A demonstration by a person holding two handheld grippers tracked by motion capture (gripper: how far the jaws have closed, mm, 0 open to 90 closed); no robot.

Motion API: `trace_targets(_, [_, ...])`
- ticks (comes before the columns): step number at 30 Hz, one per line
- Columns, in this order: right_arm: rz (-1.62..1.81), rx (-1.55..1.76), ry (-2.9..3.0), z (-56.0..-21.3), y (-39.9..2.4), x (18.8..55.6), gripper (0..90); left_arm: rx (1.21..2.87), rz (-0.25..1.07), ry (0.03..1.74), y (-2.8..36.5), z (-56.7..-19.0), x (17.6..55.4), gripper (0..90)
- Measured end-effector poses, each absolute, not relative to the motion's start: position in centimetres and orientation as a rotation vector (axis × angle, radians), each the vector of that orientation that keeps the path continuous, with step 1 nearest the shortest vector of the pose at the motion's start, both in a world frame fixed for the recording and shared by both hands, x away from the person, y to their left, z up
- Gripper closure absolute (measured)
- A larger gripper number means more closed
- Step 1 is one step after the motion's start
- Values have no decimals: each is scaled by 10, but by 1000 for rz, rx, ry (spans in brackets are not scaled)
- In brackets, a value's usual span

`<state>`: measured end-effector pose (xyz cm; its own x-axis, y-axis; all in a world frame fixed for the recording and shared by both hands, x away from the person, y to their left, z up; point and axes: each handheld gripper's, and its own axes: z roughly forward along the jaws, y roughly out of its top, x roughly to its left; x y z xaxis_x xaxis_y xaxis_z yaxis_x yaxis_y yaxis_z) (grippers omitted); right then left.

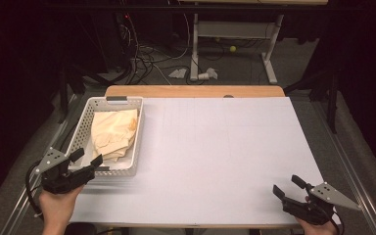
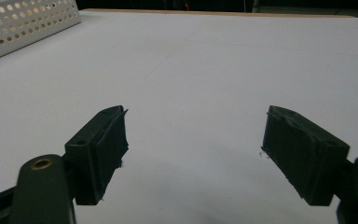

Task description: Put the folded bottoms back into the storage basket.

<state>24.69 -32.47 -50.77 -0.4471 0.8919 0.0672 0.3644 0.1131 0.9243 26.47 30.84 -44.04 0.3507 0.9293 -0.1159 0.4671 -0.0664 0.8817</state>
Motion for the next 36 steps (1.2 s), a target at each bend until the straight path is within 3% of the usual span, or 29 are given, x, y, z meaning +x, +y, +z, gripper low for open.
trace_targets(36, [1320, 1224, 1873, -508, -325, 247, 226, 1690, 662, 1316, 323, -462, 250, 286])
